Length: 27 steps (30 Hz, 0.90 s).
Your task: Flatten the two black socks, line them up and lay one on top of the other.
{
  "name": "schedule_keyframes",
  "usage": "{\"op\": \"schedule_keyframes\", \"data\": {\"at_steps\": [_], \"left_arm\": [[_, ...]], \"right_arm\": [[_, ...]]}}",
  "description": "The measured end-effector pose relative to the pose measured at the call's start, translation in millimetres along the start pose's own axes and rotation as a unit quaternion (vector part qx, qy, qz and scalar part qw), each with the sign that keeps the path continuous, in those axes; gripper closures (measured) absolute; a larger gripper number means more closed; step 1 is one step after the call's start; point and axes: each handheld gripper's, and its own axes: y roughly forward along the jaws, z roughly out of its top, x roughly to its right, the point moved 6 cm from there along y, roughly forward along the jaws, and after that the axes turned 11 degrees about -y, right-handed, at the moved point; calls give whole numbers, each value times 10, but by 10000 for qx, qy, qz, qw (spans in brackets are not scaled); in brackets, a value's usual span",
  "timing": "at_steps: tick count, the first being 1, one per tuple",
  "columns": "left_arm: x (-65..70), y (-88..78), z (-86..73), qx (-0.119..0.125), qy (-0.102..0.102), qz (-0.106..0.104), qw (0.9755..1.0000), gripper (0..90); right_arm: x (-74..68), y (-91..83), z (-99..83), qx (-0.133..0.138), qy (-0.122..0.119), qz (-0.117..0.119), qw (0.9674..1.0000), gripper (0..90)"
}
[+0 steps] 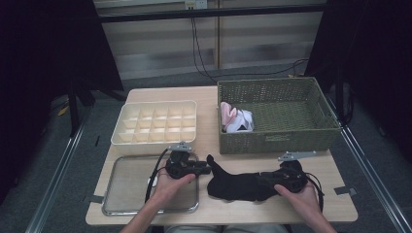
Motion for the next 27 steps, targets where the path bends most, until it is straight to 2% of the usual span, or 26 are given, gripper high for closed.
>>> {"op": "schedule_keyframes", "data": {"at_steps": [3, 7, 9, 10, 11, 13, 15, 17, 20, 25, 27], "left_arm": [[35, 39, -17, -61, 38, -43, 10000, 647], [130, 122, -73, -209, 158, -178, 9995, 668], [188, 150, -102, -318, 312, -241, 9987, 704], [225, 171, -125, -370, 366, -267, 9983, 709], [238, 183, -141, -418, 411, -294, 9978, 723], [263, 210, -163, -480, 489, -239, 9974, 733], [272, 223, -161, -463, 444, -260, 9976, 731], [260, 228, -161, -491, 454, -255, 9974, 731], [256, 255, -175, -539, 443, -254, 9972, 725], [227, 309, -196, -618, 410, -169, 9971, 710], [203, 314, -173, -472, 322, -143, 9983, 691]], "right_arm": [[27, 17, -49, -14, 125, -115, 9999, 613], [32, 139, -91, -222, 132, -148, 9996, 578], [17, 201, -110, -345, 15, -159, 9993, 577], [5, 207, -102, -352, -26, -184, 9992, 590], [5, 216, -93, -399, -144, -279, 9987, 633], [16, 223, -97, -433, -229, -347, 9982, 725], [28, 220, -101, -418, -214, -337, 9983, 833], [26, 196, -74, -266, -243, -301, 9989, 876], [37, 106, -13, 1, -155, -306, 9994, 886], [174, -97, 29, 306, 41, -405, 9987, 887], [252, -173, 14, 379, 141, -527, 9978, 886]]}}
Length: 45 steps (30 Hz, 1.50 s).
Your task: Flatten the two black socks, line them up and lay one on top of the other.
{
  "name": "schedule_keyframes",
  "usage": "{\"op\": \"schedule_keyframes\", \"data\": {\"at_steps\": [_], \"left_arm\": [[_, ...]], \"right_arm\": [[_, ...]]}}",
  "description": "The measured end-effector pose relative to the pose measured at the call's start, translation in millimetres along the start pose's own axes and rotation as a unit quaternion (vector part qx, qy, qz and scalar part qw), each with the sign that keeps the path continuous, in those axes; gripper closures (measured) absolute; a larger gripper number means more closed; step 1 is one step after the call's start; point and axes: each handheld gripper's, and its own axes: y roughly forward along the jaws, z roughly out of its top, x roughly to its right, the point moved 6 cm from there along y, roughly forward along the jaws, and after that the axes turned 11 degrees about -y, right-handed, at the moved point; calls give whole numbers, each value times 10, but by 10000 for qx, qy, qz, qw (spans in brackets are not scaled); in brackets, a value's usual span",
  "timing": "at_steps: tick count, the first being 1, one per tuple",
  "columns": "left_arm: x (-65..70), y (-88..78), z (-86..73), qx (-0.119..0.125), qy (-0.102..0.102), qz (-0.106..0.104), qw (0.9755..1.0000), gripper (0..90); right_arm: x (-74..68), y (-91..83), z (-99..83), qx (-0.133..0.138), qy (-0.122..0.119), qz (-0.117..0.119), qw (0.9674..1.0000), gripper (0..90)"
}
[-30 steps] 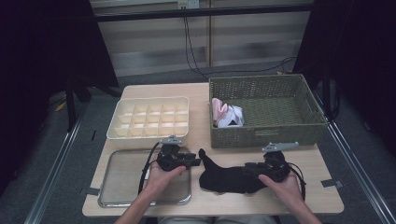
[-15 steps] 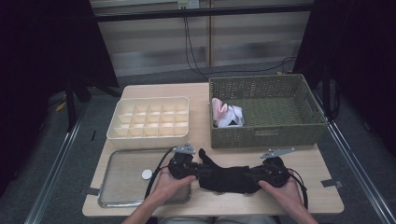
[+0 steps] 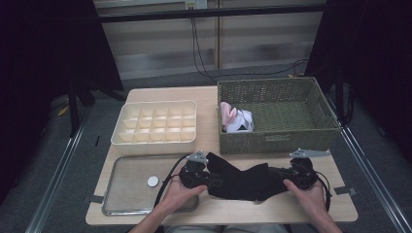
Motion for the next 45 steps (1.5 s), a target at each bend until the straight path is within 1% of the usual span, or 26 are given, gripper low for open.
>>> {"op": "schedule_keyframes", "data": {"at_steps": [1, 2, 3, 5, 7, 9, 10, 13, 14, 16, 18, 19, 21, 22, 24, 25, 26, 27, 29, 33, 35, 37, 38, 42, 44, 45], "left_arm": [[-32, -23, 29, 62, -83, -9, 9999, 692], [-71, -51, 52, 97, -90, 51, 9999, 692], [-98, -74, 71, 162, -110, 72, 9998, 691], [-169, -148, 110, 289, -238, 128, 9992, 692], [-242, -222, 150, 349, -266, 267, 9987, 691], [-296, -274, 194, 344, -257, 339, 9985, 686], [-322, -282, 214, 395, -273, 371, 9982, 685], [-424, -299, 246, 346, -285, 567, 9974, 681], [-444, -292, 260, 403, -325, 556, 9971, 673], [-477, -284, 264, 334, -317, 623, 9970, 657], [-517, -278, 257, 298, -393, 619, 9969, 633], [-544, -261, 249, 276, -414, 694, 9963, 633], [-569, -239, 239, 229, -433, 681, 9965, 624], [-568, -226, 240, 258, -451, 706, 9962, 612], [-562, -210, 235, 240, -423, 743, 9960, 605], [-565, -210, 232, 244, -384, 807, 9957, 605], [-566, -194, 223, 255, -406, 752, 9960, 607], [-573, -183, 210, 221, -441, 752, 9960, 610], [-591, -159, 194, 176, -432, 837, 9954, 614], [-610, -140, 189, 150, -401, 799, 9959, 622], [-620, -128, 183, 105, -415, 802, 9959, 624], [-629, -106, 173, 99, -406, 836, 9956, 644], [-629, -103, 171, 78, -394, 841, 9957, 652], [-628, -104, 167, 63, -309, 858, 9958, 750], [-620, -120, 174, 79, -286, 828, 9961, 836], [-614, -127, 181, 118, -284, 803, 9963, 858]], "right_arm": [[39, -31, -1, 42, 9, -46, 10000, 886], [87, -60, -13, 44, 22, -147, 9999, 886], [122, -64, -31, 21, 56, -184, 9998, 886], [176, -56, -69, -40, 124, -244, 9996, 886], [209, -32, -97, -147, 111, -266, 9995, 886], [231, -10, -94, -176, 123, -267, 9994, 885], [244, -3, -88, -167, 148, -268, 9994, 885], [280, 11, -82, -185, 165, -291, 9993, 883], [295, 15, -82, -190, 155, -308, 9992, 882], [313, 23, -92, -208, 170, -317, 9991, 881], [325, 22, -103, -191, 184, -297, 9992, 870], [329, 21, -106, -195, 184, -302, 9992, 865], [341, 19, -113, -187, 204, -282, 9992, 830], [346, 15, -117, -169, 238, -280, 9992, 815], [343, 13, -127, -191, 238, -262, 9992, 791], [339, 14, -131, -185, 257, -246, 9992, 785], [333, 17, -136, -189, 249, -219, 9993, 775], [327, 21, -142, -215, 228, -237, 9992, 758], [322, 33, -150, -258, 247, -246, 9991, 745], [334, 55, -168, -326, 269, -277, 9987, 715], [333, 76, -193, -432, 233, -307, 9983, 716], [316, 118, -216, -539, 176, -287, 9980, 723], [312, 133, -209, -521, 125, -297, 9981, 732], [293, 155, -202, -592, 93, -393, 9974, 785], [285, 154, -193, -591, 90, -387, 9975, 844], [284, 153, -186, -576, 72, -397, 9975, 849]]}}
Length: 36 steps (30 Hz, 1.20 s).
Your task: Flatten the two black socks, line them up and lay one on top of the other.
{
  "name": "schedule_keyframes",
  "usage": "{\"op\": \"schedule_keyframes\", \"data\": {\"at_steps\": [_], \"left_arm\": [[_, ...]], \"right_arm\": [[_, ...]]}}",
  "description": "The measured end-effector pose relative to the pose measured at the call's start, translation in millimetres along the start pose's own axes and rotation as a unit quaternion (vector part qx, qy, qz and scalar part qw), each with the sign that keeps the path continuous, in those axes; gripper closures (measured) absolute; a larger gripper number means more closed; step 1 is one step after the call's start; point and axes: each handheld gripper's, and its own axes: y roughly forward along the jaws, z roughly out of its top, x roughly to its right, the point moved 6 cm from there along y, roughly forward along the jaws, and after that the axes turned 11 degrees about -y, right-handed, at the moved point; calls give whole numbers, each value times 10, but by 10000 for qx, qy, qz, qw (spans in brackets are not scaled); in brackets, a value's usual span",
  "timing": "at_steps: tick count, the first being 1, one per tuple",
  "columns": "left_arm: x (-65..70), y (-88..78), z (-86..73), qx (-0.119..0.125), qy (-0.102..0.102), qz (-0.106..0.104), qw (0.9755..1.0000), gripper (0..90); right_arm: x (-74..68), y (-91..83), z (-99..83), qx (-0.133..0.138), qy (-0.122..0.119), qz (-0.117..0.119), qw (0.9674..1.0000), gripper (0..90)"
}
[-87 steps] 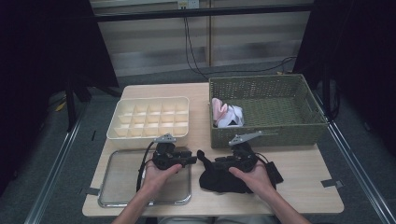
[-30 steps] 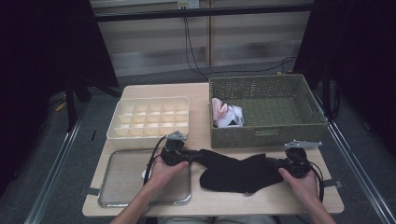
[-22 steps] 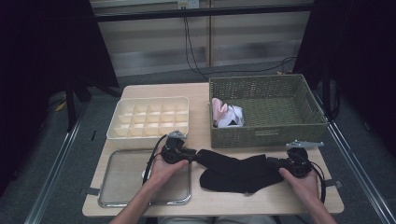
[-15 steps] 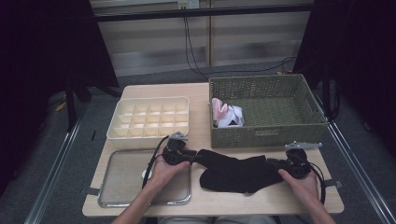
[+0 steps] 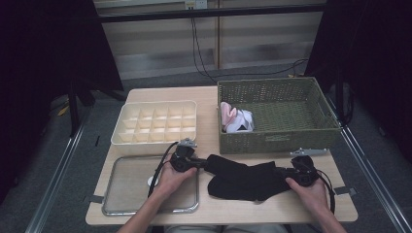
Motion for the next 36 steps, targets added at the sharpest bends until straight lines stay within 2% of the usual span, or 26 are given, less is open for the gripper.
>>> {"op": "schedule_keyframes", "data": {"at_steps": [8, 12, 16, 19, 22, 26, 30, 33, 36], "left_arm": [[65, -109, 51, 184, 22, -158, 9997, 873], [184, -239, 95, 354, -14, -381, 9986, 873], [346, -341, 96, 407, 75, -548, 9976, 873], [444, -374, 83, 377, 185, -594, 9973, 873], [504, -402, 63, 346, 212, -643, 9971, 873], [594, -477, 22, 340, 210, -752, 9964, 873], [701, -521, -96, 215, 272, -815, 9961, 873], [706, -488, -184, 96, 266, -793, 9965, 873], [673, -390, -286, -89, 204, -780, 9967, 873]], "right_arm": [[12, -82, 49, 154, 186, 162, 9996, 861], [5, -225, 135, 410, 205, 233, 9987, 863], [72, -394, 205, 651, 282, 160, 9974, 864], [109, -491, 225, 752, 343, 151, 9965, 865], [109, -573, 231, 823, 369, 148, 9958, 865], [60, -682, 199, 872, 366, 199, 9953, 865], [-25, -795, 134, 887, 325, 238, 9952, 866], [-69, -818, 86, 843, 273, 276, 9957, 866], [-64, -748, 43, 732, 296, 302, 9964, 865]]}}
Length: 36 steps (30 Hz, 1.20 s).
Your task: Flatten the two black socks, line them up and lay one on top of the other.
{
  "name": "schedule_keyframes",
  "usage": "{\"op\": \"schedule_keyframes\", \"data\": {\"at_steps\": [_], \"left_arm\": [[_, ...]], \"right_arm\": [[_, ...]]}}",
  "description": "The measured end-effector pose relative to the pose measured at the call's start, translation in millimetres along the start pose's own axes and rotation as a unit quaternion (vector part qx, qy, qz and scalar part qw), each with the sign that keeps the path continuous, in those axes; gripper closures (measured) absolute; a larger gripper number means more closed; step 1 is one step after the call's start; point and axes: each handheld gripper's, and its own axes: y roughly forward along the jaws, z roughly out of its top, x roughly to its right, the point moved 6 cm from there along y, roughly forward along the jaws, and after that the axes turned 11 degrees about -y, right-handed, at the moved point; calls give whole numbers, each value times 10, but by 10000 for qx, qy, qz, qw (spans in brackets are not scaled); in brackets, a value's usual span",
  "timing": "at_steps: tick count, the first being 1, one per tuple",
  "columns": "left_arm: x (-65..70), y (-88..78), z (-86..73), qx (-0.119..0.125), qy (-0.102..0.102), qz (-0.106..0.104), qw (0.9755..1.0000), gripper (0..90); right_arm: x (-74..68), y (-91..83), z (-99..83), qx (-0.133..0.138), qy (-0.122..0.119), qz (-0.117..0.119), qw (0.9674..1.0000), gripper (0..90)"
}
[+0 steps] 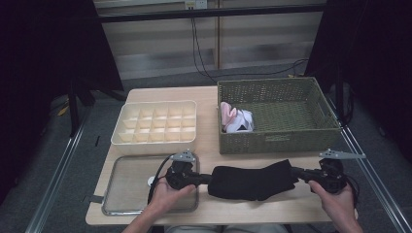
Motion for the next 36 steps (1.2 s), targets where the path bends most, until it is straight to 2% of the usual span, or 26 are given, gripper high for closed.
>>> {"op": "schedule_keyframes", "data": {"at_steps": [2, 5, 6, 11, 16, 17, 20, 22, 24, 28, 30, 32, 34, 36], "left_arm": [[-3, 55, -40, -88, 54, 38, 9999, 873], [-13, 95, -55, -221, 53, -44, 9997, 870], [-35, 102, -56, -197, 62, 17, 9998, 870], [-55, 121, -69, -205, 24, -9, 9998, 868], [-56, 132, -98, -317, 87, -28, 9995, 846], [-54, 133, -94, -275, 70, -32, 9996, 846], [-53, 117, -94, -247, 91, -56, 9996, 807], [-68, 101, -79, -169, -7, 5, 9999, 751], [-80, 77, -54, -91, -38, 20, 9999, 731], [-76, 75, 7, -4, 26, 27, 10000, 753], [-47, 98, 24, -75, 167, 29, 9998, 763], [-33, 139, 31, -92, 224, 89, 9997, 757], [-41, 186, 21, -157, 198, 108, 9996, 739], [-79, 216, 8, -176, 189, 243, 9994, 713]], "right_arm": [[34, 87, -41, -150, 8, -26, 9999, 866], [69, 168, -68, -310, -53, -52, 9995, 865], [71, 180, -68, -340, -19, -58, 9994, 865], [115, 290, -99, -538, -164, -142, 9983, 860], [179, 373, -187, -735, -103, -201, 9970, 841], [185, 376, -202, -784, -117, -219, 9966, 839], [198, 384, -221, -824, -111, -287, 9961, 814], [207, 385, -222, -816, -97, -281, 9962, 790], [221, 392, -226, -822, -106, -334, 9960, 768], [218, 423, -245, -944, -146, -427, 9945, 717], [223, 439, -250, -1017, -202, -543, 9931, 665], [229, 467, -259, -1022, -145, -493, 9934, 656], [234, 492, -262, -1047, -165, -488, 9932, 636], [229, 499, -263, -1078, -128, -500, 9928, 633]]}}
